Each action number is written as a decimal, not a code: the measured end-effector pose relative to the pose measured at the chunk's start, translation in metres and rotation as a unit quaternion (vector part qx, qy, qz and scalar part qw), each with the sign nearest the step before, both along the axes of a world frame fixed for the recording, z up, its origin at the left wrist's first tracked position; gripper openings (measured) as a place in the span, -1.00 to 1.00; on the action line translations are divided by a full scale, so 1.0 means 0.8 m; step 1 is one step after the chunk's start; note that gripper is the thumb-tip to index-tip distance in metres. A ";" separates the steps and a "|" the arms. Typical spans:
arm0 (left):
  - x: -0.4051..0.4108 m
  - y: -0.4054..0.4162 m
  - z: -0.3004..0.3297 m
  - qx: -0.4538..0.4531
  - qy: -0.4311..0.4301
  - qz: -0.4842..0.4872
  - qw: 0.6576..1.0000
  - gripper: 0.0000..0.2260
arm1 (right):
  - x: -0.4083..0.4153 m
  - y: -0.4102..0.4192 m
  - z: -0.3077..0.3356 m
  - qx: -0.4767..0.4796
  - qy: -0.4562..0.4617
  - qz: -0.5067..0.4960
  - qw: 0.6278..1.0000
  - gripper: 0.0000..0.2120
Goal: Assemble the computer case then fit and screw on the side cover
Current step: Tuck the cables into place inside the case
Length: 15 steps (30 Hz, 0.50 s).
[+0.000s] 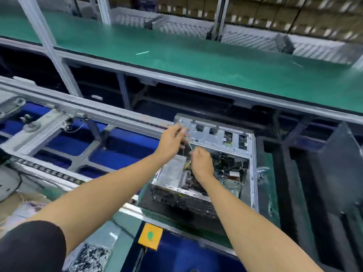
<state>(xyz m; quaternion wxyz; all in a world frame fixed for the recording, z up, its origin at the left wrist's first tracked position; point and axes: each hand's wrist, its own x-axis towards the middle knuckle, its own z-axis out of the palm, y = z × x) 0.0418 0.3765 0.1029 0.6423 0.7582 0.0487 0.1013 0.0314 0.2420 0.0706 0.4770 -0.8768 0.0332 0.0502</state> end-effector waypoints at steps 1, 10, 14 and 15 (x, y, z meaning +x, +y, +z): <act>0.006 -0.012 -0.004 0.014 0.000 0.001 1.000 -0.88 | 0.007 -0.013 -0.009 -0.001 0.005 0.004 1.000 -0.65; 0.028 -0.038 -0.037 0.355 0.039 0.114 0.927 -0.80 | 0.046 -0.066 -0.068 -0.067 0.049 0.006 0.997 -0.79; 0.024 -0.043 -0.049 0.355 0.057 0.146 0.922 -0.81 | 0.070 -0.054 -0.084 -0.174 0.131 0.051 0.975 -0.69; 0.023 -0.046 -0.052 0.344 0.059 0.153 0.925 -0.82 | 0.076 -0.053 -0.088 -0.175 0.162 0.057 0.970 -0.66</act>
